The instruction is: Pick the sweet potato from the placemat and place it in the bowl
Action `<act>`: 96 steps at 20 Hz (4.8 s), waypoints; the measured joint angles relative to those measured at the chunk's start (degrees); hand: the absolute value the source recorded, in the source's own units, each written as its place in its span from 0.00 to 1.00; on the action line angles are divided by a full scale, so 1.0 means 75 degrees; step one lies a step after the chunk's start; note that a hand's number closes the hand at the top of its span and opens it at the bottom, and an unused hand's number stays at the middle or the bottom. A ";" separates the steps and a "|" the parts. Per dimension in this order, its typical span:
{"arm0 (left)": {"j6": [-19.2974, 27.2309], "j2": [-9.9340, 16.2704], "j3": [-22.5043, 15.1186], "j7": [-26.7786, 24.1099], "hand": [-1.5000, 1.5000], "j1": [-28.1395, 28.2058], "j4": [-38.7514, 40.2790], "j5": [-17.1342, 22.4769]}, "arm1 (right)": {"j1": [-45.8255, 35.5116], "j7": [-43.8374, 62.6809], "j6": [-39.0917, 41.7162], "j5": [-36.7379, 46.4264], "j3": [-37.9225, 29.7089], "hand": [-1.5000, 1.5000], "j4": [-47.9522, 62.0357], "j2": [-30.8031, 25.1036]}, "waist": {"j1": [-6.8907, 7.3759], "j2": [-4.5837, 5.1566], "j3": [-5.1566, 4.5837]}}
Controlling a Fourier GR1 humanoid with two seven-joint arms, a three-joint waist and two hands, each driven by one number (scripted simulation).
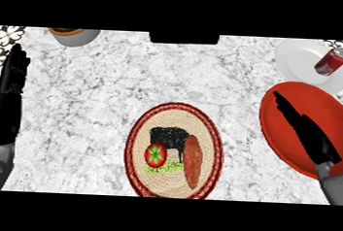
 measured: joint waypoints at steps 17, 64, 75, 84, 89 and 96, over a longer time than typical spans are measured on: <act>-0.0308 -0.0514 -0.0583 0.1720 0.50 -0.0565 0.0332 0.0187 | -0.1188 -0.5162 0.3826 -0.1540 -0.0679 0.00 0.2208 0.1203 | 0.0262 0.0036 -0.0004; -0.1146 -0.1648 0.0386 0.2478 0.50 -0.0350 -0.0093 -0.1165 | -0.2528 -0.2829 0.4499 0.5775 0.2058 0.00 0.1926 0.2787 | 0.0092 -0.0072 -0.0046; -0.1457 -0.1891 0.0709 0.2606 0.50 -0.0428 -0.0179 -0.1468 | -0.2649 -0.4287 0.3347 0.7097 0.2048 1.00 0.3139 0.3298 | 0.0105 -0.0111 -0.0044; -0.1676 -0.2152 0.0859 0.2556 0.50 -0.0292 -0.0228 -0.1690 | -0.2589 -0.4709 0.3141 0.7567 0.1617 1.00 0.3270 0.3722 | 0.0090 -0.0112 -0.0050; -0.1685 -0.2165 0.0934 0.2645 0.50 -0.0380 -0.0187 -0.1754 | -0.2117 -0.2862 0.2706 0.7406 0.1354 1.00 0.2745 0.4045 | 0.0037 -0.0125 -0.0055; -0.1704 -0.2159 0.0947 0.2706 0.50 -0.0368 -0.0176 -0.1751 | -0.1425 0.0774 0.0735 0.6960 0.1375 1.00 0.1811 0.4225 | 0.0007 -0.0218 -0.0058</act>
